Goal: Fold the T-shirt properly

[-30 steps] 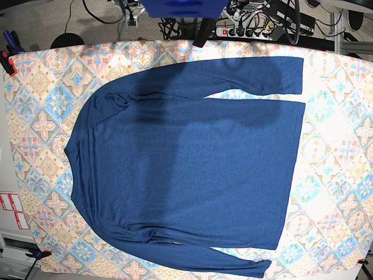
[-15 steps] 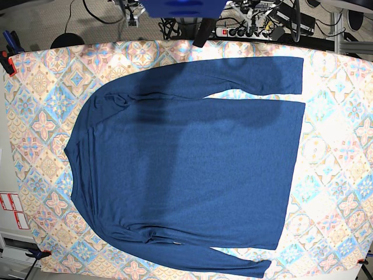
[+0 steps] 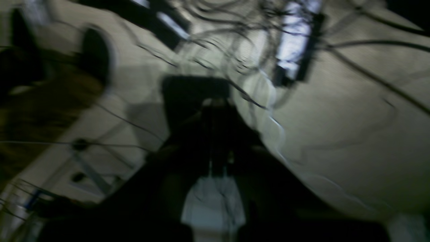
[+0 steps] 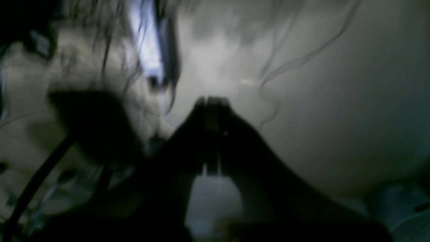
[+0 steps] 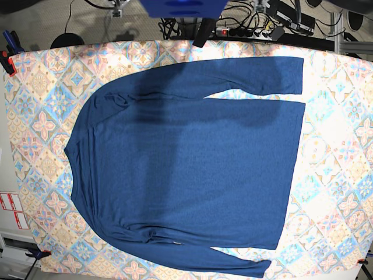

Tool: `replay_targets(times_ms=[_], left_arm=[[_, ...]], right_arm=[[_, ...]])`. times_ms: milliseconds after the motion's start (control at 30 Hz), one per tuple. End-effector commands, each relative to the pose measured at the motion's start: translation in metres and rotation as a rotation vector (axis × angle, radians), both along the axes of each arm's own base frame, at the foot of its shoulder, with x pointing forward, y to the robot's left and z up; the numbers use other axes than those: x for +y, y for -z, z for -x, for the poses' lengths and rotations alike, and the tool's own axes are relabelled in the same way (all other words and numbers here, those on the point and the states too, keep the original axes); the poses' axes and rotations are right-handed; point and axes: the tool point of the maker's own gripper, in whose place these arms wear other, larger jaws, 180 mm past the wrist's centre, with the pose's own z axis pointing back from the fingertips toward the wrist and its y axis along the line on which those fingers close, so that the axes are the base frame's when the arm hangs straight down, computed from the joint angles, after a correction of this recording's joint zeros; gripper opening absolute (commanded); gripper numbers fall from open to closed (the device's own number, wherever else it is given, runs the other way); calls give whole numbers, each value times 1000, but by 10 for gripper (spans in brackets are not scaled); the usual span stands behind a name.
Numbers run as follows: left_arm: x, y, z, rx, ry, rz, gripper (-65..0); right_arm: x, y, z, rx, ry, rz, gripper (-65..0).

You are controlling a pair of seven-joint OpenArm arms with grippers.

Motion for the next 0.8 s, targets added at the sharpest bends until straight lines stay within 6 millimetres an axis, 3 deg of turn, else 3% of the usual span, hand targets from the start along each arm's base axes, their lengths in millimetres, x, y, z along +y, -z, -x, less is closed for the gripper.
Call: replay_targets(times_ms=[0,133,333,500,767], left_arm=[[8,-6,12,6,7,-15,-650],[18,-23,18,-44,37,-26,-650],[28,-54,18,-119,94,-31,-650],[21,-83,5,-208,120,-18,-650],[18,-126,-25,-340,121,6,-650]], right_arm=[[6,-7,40,74,5,-20,-650],[-20,-17,41,37,-24,11,-650],[-40,-39,45,-26,-45,30,-650],[-77,-64,38,-111,54,118,-650],[-110,-110,28,-215,80,198,-650]])
